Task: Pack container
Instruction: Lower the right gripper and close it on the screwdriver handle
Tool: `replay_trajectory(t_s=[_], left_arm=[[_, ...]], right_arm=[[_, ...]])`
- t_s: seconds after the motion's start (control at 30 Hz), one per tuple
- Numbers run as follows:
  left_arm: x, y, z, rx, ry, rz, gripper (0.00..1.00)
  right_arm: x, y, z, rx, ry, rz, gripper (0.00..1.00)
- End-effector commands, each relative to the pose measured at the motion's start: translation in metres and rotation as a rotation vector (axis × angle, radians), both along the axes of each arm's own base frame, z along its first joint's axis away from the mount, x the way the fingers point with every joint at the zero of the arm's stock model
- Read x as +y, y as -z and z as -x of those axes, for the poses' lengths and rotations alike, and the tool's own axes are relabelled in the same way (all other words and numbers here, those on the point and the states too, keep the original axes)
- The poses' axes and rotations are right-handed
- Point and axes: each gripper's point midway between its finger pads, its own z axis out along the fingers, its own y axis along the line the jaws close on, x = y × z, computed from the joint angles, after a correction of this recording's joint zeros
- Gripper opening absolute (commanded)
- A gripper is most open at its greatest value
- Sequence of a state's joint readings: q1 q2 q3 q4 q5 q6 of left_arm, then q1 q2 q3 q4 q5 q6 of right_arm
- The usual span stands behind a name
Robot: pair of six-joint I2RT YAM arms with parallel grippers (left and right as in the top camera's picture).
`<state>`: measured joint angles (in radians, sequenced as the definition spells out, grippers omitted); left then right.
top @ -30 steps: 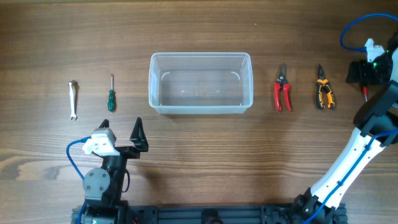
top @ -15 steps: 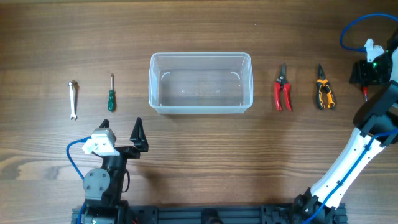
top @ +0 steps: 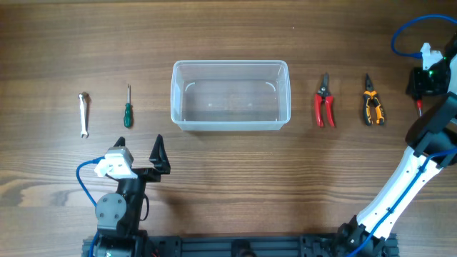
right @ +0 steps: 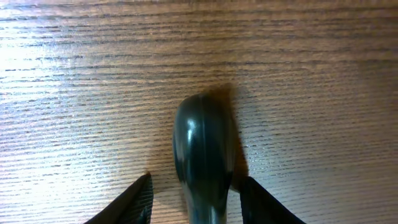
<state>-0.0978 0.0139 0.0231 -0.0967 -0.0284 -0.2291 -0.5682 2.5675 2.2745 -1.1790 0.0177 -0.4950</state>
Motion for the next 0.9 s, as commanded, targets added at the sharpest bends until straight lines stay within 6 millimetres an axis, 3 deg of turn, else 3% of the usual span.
replay_trajectory(t_s=[0.0, 0.23, 0.57, 0.73, 0.87], left_arm=[[-0.001, 0.000, 0.000, -0.005, 0.007, -0.007, 1.00], [-0.001, 0.000, 0.000, -0.005, 0.007, -0.008, 1.00], [-0.001, 0.000, 0.000, -0.005, 0.007, -0.008, 1.00], [-0.001, 0.000, 0.000, -0.005, 0.007, -0.008, 1.00], [-0.001, 0.000, 0.000, -0.005, 0.007, -0.008, 1.00]], right_arm=[[-0.010, 0.030, 0.015, 0.090, 0.019, 0.038, 0.40], [-0.009, 0.030, 0.016, 0.093, 0.019, 0.035, 0.21], [-0.010, 0.024, 0.014, 0.082, 0.038, 0.039, 0.11], [-0.010, -0.010, 0.001, 0.017, 0.024, 0.076, 0.08], [0.001, -0.063, -0.017, -0.100, 0.001, 0.091, 0.07]])
